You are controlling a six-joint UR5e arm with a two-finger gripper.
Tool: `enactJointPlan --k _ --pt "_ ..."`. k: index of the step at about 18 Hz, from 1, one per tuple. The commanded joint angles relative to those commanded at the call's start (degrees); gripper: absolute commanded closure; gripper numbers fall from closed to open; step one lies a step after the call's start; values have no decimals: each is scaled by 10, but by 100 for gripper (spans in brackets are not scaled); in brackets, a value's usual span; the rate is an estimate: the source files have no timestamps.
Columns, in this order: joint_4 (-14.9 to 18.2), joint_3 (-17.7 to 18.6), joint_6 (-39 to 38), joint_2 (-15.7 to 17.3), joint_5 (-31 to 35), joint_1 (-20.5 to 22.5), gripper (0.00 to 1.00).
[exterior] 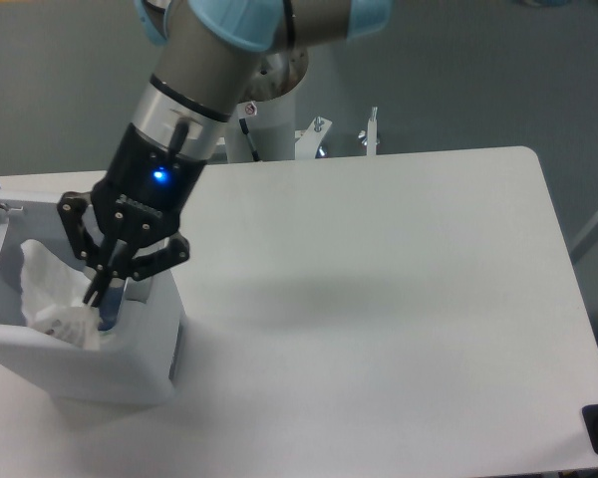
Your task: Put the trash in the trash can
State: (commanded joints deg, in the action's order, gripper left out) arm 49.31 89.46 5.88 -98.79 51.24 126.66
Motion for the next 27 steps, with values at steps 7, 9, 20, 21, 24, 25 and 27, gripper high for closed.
enactJointPlan --k 7,9,20,21,24,25,27 --pt "-2 50 80 22 2 -4 51" --pt "-2 50 93 20 4 -5 39" --pt "-8 10 102 5 6 5 22" --pt "-8 -2 102 -2 6 12 20" --pt "-8 -33 109 -31 7 22 12" --pt "-8 -42 113 -41 7 25 10" --pt "-8 -54 120 -49 8 29 8"
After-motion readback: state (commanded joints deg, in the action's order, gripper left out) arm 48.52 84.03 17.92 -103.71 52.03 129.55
